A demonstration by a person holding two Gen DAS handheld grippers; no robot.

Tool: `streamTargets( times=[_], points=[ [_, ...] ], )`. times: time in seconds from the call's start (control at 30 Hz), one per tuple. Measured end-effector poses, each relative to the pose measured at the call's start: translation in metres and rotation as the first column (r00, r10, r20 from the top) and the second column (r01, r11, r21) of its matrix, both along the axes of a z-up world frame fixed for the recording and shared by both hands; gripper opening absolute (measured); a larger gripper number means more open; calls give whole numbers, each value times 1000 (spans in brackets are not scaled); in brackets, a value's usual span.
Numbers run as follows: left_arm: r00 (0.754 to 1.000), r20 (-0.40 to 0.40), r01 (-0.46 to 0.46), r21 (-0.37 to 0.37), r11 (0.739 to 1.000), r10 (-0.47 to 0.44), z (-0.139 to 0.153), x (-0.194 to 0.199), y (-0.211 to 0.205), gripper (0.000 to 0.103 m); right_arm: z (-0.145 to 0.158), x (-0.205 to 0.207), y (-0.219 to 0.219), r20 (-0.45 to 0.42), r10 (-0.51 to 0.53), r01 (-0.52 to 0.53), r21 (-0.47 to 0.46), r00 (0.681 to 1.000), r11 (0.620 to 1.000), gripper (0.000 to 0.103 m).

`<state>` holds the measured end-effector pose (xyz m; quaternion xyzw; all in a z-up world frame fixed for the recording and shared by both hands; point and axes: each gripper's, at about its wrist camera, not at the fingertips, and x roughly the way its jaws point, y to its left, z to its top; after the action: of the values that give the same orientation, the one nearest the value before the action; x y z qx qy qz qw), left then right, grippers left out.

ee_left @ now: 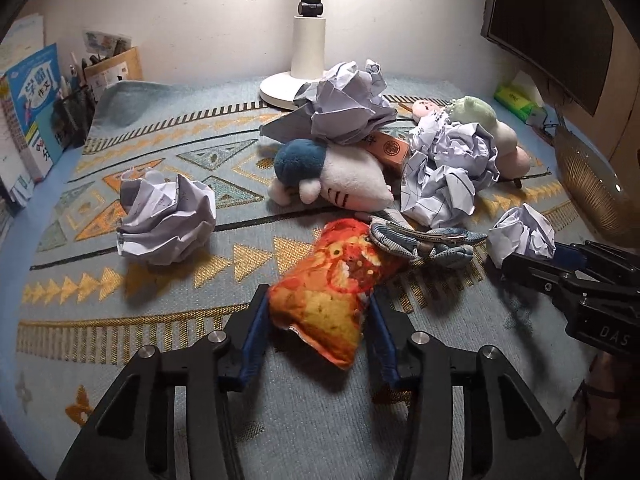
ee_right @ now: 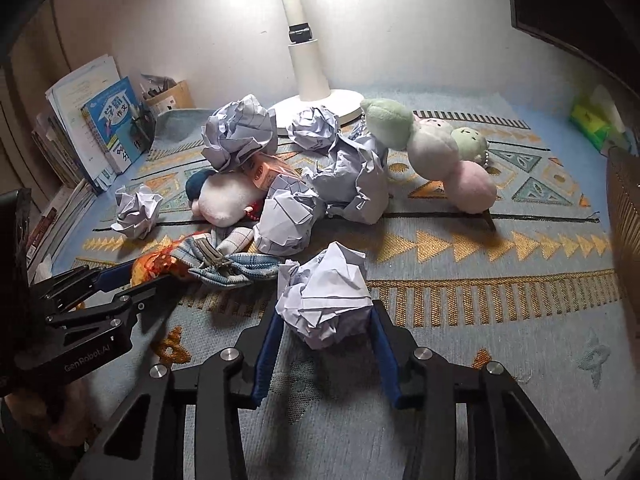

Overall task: Organize objects
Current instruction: 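Grasp the orange snack bag with left while right grasps a paper ball, then carry the snack bag with left while right carries the paper ball to the bowl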

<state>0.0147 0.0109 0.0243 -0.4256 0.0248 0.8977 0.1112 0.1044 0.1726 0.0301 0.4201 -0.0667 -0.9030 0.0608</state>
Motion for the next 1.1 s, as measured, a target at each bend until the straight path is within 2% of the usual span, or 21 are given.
streamTargets(
  times=[0.23, 0.3, 0.37, 0.4, 0.47, 0.5, 0.53, 0.57, 0.63, 0.7, 0.73, 0.8, 0.93, 1.1],
  points=[
    [1000, 14, -28, -27, 999, 28, 0, 33, -5, 40, 6, 19, 9, -15, -18, 19, 19, 1000, 1000, 42],
    [1000, 8, -23, -33, 999, 24, 0, 43, -6, 45, 4, 20, 9, -6, -11, 11, 28, 1000, 1000, 42],
    [1000, -9, -21, -55, 998, 21, -1, 46, -5, 56, 1, 20, 9, 8, -11, 11, 25, 1000, 1000, 42],
    [999, -21, -32, -70, 997, 30, -1, 44, -4, 74, -1, 19, 9, 17, -7, 7, 17, 1000, 1000, 42],
    [997, -59, -52, -82, 995, 47, 2, 41, -6, 92, -3, 18, 9, 32, -3, 2, 5, 999, 1000, 46],
    [997, -66, -45, -76, 996, 40, 3, 39, -6, 92, -4, 17, 9, 42, -6, 5, 2, 999, 1000, 49],
    [998, -56, -34, -67, 997, 30, 3, 35, -6, 91, -5, 16, 10, 50, -10, 10, -1, 999, 1000, 60],
    [999, -47, -24, -56, 998, 21, 2, 33, -6, 89, -6, 16, 12, 50, -16, 17, -7, 999, 1000, 66],
    [1000, -16, 5, -42, 999, -6, -1, 31, -4, 65, -4, 16, 13, 37, -18, 19, -19, 999, 1000, 66],
    [1000, 5, 30, -48, 998, -30, -6, 33, 2, 58, -5, 15, 13, 41, -15, 16, -23, 999, 1000, 66],
    [999, -10, 34, -62, 997, -34, -7, 36, 4, 55, -5, 14, 12, 41, -19, 20, -22, 999, 1000, 66],
    [999, -27, 41, -74, 996, -43, -6, 41, 7, 49, -7, 13, 11, 47, -30, 31, -12, 998, 999, 47],
    [999, -37, 4, -25, 1000, -5, -1, 45, 3, 38, 1, 20, 5, 18, -26, 26, 36, 999, 999, 41],
    [994, -109, -11, 32, 999, 14, 26, 56, 4, 38, 28, 35, 11, -68, -32, 33, 17, 997, 999, 41]
  ],
)
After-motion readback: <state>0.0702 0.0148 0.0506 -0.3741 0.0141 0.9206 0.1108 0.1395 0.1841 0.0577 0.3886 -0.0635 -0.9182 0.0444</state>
